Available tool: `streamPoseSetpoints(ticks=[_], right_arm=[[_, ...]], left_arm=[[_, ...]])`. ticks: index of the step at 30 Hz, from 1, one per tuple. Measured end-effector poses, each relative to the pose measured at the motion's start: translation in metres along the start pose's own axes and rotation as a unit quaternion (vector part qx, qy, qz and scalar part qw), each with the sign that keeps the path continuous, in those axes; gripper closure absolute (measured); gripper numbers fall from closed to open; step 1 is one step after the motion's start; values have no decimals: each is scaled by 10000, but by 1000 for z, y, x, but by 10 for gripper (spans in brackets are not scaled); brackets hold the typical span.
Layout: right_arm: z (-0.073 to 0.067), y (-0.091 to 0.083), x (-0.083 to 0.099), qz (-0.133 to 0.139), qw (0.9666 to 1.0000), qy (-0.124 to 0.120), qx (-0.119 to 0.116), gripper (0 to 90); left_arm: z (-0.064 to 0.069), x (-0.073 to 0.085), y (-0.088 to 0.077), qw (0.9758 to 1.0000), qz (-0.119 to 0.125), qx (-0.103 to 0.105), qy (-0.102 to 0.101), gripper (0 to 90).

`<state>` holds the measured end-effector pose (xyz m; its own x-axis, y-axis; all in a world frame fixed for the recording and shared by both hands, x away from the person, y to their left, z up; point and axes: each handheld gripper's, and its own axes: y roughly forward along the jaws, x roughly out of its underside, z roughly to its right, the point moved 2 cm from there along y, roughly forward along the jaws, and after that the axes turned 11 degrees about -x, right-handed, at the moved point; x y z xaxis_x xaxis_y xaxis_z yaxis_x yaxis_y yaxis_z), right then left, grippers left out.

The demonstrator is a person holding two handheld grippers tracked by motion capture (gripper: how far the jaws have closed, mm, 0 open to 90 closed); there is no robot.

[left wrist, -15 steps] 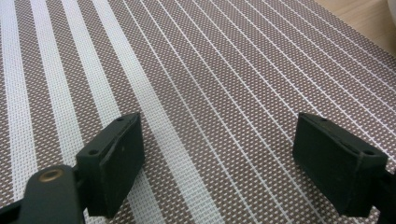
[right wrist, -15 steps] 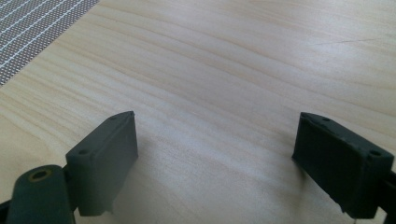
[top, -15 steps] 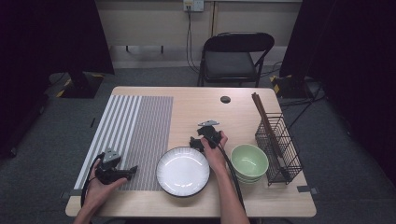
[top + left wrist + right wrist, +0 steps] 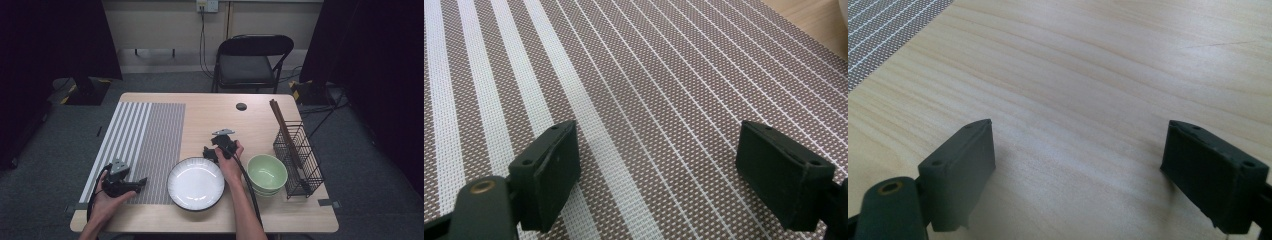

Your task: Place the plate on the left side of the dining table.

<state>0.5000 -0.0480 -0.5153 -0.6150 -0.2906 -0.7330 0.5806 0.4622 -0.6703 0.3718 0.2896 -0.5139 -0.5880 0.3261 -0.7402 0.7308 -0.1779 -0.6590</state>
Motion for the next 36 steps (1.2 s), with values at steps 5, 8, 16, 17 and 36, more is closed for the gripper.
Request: streamPoseSetpoints(ticks=[5,8,16,17,36], right_arm=[[0,0,0,-3,10000,0,13,132],[0,0,-1,-40,10000,-16,16,143],[-6,-9,-13,-86,9999,-134,-46,216],[-6,-12,-15,-29,9999,-96,-62,216],[-52,-65,-19,226,9919,-530,-1130,285]], left_arm=[[1,-2,0,10000,-63,38,-11,192],[1,-3,-2,9999,-114,64,-12,210],[2,-10,-14,9995,136,268,-77,267],[3,-12,-17,9992,219,309,-133,277],[34,-47,-36,9928,509,1077,-79,369]])
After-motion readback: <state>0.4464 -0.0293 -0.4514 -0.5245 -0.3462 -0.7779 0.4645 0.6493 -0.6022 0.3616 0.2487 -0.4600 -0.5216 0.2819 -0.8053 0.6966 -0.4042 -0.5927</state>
